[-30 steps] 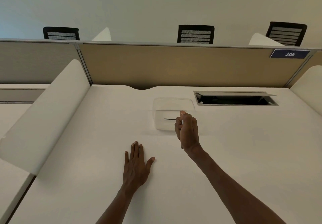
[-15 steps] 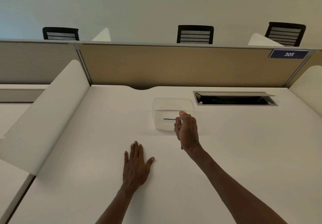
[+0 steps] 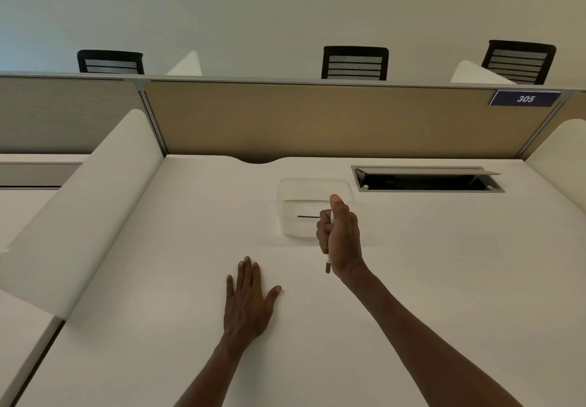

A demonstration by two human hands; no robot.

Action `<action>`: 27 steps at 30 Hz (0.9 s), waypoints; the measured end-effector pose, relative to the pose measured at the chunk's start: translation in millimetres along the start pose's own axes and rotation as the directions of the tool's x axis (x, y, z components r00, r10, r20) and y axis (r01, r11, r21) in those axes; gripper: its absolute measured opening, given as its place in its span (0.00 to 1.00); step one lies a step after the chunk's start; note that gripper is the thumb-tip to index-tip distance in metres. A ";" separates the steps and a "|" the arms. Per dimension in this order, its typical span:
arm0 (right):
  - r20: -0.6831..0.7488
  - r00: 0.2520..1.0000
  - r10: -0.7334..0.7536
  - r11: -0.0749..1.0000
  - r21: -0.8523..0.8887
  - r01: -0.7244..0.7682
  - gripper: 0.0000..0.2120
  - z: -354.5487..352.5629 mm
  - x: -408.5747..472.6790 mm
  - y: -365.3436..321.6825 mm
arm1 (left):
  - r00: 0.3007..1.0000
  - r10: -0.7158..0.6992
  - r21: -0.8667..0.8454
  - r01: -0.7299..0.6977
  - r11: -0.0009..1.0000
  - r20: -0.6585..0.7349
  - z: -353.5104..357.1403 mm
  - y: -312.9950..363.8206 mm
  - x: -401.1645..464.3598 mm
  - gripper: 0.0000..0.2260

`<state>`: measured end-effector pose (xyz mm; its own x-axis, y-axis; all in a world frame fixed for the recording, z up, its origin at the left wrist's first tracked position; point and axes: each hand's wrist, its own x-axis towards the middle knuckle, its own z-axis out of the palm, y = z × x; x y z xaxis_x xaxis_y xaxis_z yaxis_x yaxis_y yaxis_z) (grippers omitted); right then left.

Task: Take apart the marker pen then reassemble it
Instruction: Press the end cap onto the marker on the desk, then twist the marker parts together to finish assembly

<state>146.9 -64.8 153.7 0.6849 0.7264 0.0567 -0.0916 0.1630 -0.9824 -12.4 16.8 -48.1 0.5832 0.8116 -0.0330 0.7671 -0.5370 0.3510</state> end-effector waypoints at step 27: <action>0.065 0.971 0.228 0.762 0.609 -0.220 0.25 -20.3 15.6 18.1 | 0.972 -0.043 -0.956 0.237 0.175 0.233 -88.2 78.7 -6.5 0.15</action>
<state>170.6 -64.0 133.2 0.5976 0.7861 -0.1578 -0.6604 0.3710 -0.6529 20.7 -10.5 62.3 0.5955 0.7584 -0.2650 0.0173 0.3177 0.9480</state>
